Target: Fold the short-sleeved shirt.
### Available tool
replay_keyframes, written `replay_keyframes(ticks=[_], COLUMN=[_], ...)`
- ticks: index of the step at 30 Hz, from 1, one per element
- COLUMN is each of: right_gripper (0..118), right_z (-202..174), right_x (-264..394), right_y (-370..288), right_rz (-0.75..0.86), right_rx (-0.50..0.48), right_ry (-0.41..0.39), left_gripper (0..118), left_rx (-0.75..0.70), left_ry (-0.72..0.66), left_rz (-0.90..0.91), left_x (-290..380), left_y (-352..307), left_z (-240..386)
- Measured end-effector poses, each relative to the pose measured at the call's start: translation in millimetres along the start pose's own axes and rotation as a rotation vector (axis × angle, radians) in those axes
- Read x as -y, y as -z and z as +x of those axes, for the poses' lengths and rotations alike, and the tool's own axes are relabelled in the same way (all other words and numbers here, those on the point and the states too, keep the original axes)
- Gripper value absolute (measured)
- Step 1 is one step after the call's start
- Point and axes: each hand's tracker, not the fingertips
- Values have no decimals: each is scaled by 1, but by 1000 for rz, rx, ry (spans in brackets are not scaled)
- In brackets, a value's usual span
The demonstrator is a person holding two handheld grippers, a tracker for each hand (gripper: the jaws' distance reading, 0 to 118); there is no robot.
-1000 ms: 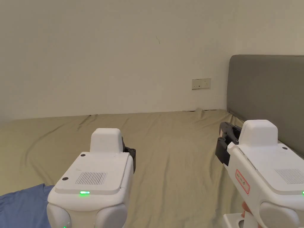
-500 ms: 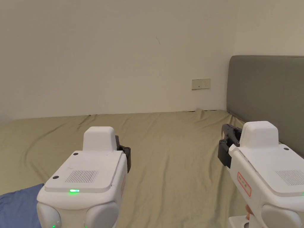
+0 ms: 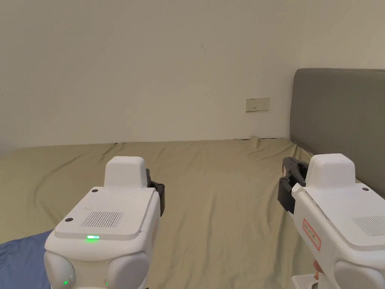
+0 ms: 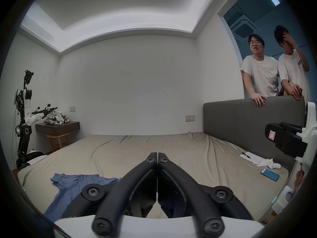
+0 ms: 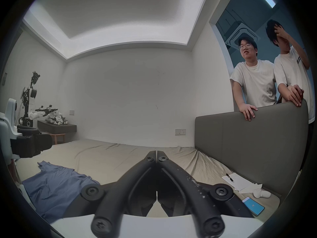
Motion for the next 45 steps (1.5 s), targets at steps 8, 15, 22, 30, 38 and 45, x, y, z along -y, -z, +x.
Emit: replay_keyframes(ticks=[8,15,22,30,38,45], right_gripper=[1,1,1,1,1,1], right_z=[-23,-75,-125,-142,-126,-112], right_x=[3,10,22,41,60,81], right_y=[7,17,27,43,63,92], right_rz=[2,0,-21,-53,-91,-93], right_rx=[-41,-210,-350,-391,-382,-338], right_ry=[-4,9,28,-2,31,16], left_gripper=[0,0,0,99,116,110], left_rx=[-54,-203,-333,-304,-86,-105], left_ry=[28,22,27,-21,-160,99], left_rz=[-26,-57,-130,-280,-708,-921], left_x=[10,24,37,62,113,165], left_y=[-9,-39,-56,-19,116,222], left_z=[-19,-76,-127,-145,-171,-149])
